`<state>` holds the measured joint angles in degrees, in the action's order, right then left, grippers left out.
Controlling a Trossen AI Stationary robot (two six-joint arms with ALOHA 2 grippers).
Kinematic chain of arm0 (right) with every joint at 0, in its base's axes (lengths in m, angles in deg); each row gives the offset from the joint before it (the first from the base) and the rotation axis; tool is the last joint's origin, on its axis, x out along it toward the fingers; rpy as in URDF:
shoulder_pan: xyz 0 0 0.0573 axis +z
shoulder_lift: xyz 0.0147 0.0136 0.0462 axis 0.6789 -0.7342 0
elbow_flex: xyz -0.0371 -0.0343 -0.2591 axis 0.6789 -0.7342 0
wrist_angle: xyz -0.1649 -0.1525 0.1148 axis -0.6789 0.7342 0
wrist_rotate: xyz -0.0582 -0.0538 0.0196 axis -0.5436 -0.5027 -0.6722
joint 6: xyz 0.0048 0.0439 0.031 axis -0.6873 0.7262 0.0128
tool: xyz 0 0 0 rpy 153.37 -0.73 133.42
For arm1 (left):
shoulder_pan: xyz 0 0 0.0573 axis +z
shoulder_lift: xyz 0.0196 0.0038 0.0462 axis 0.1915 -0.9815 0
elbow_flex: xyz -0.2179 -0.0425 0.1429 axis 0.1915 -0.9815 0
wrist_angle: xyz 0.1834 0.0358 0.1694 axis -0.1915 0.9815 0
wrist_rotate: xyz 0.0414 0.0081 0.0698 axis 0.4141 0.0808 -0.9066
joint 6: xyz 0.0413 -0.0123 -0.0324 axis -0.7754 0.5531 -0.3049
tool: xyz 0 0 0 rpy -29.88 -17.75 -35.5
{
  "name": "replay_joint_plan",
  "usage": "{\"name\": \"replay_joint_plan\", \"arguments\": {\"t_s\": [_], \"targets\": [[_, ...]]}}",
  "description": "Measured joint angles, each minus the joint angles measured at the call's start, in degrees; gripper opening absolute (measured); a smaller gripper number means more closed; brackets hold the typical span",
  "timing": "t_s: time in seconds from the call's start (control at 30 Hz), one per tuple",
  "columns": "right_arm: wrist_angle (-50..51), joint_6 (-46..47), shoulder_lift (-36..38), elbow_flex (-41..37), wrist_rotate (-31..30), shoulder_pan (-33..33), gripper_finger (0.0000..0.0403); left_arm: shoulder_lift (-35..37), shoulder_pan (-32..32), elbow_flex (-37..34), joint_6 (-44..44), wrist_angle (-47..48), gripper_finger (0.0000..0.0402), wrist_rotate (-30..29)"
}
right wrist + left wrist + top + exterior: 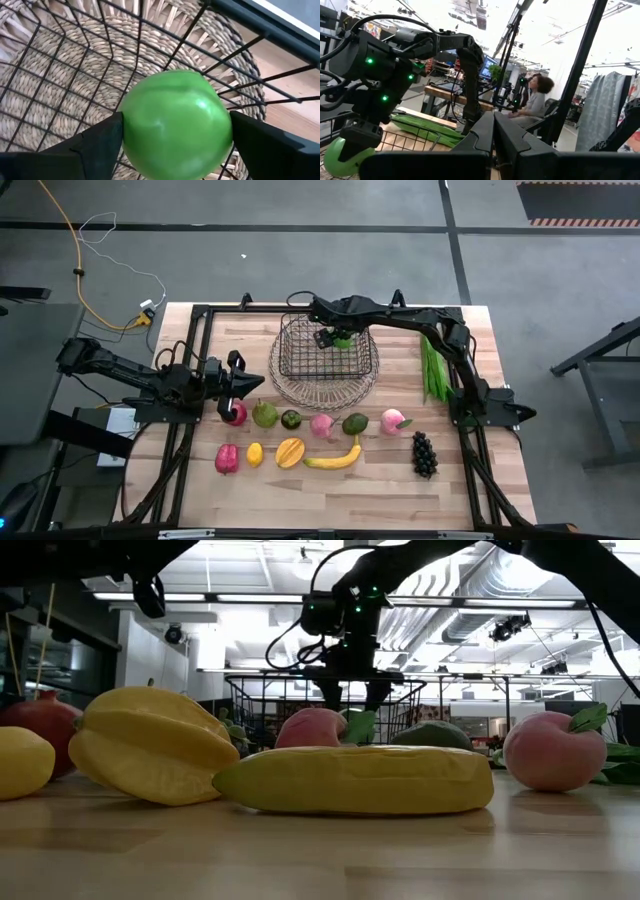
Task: Build produce basket
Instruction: Put the green apple into the black wire basket, then put the grapes into the black wire basket
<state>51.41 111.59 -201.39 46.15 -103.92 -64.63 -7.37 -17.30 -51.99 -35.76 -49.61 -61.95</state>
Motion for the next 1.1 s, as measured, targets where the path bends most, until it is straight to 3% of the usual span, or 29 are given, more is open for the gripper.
{"name": "replay_joint_plan", "arguments": {"t_s": [0.6,0.87,1.1], "targets": [[0.16,0.01,0.00,-0.02,-0.36,0.00,0.0340,0.00,0.00,0.00,0.06,0.00,0.0000,0.00],[0.52,-2.52,0.00,-0.04,-0.38,0.00,0.0395,0.00,0.00,0.00,0.02,0.00,0.0000,0.00],[4.55,-1.70,0.00,3.20,-1.06,-0.92,0.0389,0.00,0.00,0.00,-0.01,0.00,0.0000,0.00]]}}
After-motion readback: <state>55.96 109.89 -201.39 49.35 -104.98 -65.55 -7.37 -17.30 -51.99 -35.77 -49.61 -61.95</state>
